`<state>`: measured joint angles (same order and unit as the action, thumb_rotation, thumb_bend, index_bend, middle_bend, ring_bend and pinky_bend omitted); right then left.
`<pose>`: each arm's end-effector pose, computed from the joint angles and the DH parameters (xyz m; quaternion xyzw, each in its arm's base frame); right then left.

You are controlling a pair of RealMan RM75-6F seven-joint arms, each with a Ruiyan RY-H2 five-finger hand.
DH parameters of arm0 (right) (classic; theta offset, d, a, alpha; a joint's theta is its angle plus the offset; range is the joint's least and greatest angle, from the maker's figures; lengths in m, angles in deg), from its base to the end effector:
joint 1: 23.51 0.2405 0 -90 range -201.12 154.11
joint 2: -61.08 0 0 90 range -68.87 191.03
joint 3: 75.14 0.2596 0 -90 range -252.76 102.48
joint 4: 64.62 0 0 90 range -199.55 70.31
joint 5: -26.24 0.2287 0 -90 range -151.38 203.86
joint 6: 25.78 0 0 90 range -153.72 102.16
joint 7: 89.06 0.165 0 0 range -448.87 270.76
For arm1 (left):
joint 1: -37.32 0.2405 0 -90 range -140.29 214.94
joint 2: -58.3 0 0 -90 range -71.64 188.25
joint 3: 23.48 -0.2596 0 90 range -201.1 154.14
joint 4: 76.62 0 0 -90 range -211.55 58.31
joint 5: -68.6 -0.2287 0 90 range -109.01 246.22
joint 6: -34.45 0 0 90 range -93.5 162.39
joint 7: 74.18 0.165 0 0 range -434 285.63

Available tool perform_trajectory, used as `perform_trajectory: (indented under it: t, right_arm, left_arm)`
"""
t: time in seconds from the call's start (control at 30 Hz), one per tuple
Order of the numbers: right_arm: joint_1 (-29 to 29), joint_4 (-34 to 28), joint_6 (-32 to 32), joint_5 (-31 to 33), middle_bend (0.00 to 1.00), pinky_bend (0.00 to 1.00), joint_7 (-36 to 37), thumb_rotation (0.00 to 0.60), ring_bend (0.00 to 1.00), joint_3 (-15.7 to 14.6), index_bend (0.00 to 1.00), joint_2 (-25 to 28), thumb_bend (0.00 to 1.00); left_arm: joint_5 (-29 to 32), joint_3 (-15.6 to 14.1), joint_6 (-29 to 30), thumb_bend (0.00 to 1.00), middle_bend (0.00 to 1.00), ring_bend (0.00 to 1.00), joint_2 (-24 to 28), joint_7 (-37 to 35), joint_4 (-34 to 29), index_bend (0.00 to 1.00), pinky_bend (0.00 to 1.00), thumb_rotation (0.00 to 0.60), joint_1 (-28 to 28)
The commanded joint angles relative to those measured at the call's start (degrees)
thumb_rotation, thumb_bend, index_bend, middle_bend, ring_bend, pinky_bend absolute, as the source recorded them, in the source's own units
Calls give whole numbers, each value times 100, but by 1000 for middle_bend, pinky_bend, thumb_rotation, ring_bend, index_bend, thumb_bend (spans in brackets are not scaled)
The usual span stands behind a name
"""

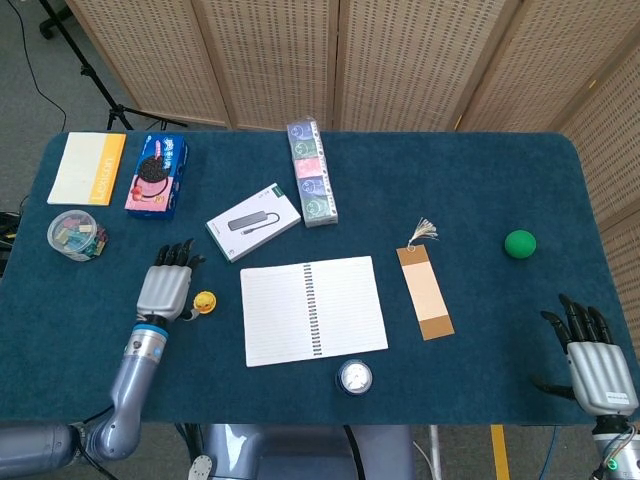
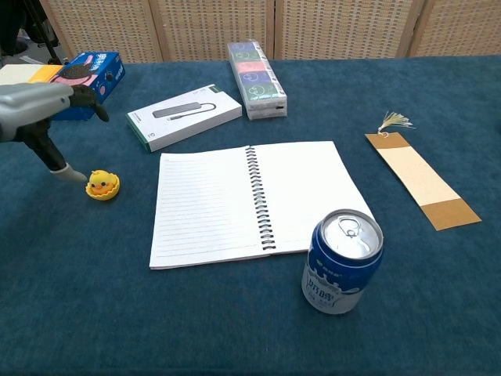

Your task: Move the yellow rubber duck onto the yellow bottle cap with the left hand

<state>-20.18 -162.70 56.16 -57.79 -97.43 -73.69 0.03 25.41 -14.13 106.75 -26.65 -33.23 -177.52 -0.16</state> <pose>-0.3204 -0.1877 0.1406 0.6164 -0.3954 0.3227 0.5997 -0.1778 0.3306 -0.0044 -0.6698 -0.4270 -0.2819 0.5381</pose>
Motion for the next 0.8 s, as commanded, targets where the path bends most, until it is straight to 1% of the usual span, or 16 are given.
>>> perform_trajectory:
  t: [0.03,0.1,0.23,0.43,0.53,0.63,0.8]
  right_arm:
    - [-5,3,10,-4,0,35,8,600,0,3,157,4,0]
    - [-2,7,3,-7,0,35,0,600,0,2,157,-3,0]
    - [13,3,-18,0,0,35,-58,600,0,5,157,-30,0]
    - [20,1,-2,-4,0,35,-135,600,0,18,157,-77,0]
    - [19,10,9,0,0,35,-143,600,0,25,157,-92,0]
    - [21,16,17,-18,0,35,-150,600,0,23,157,-105,0]
    - [33,27,-3,-14,0,35,-178,600,0,24,157,-132,0]
  left_arm:
    - [-418,-82,265,122,0,0,366,-355,-206,217,0,600,271]
    - [-796,-263,470,122,0,0,616,-650,-238,207,0,600,536]
    - [-1437,-635,774,122,0,0,934,-1319,-110,188,0,600,1048]
    - [-2419,-1123,1392,122,0,0,1096,-2244,376,188,0,600,1798]
    - [-2730,-1244,1630,122,0,0,1094,-2609,645,187,0,600,2092]
    - [-2953,-1296,1822,123,0,0,1061,-2843,871,187,0,600,2323]
    - [-3211,-1330,1923,122,0,0,1026,-3003,1100,186,0,600,2544]
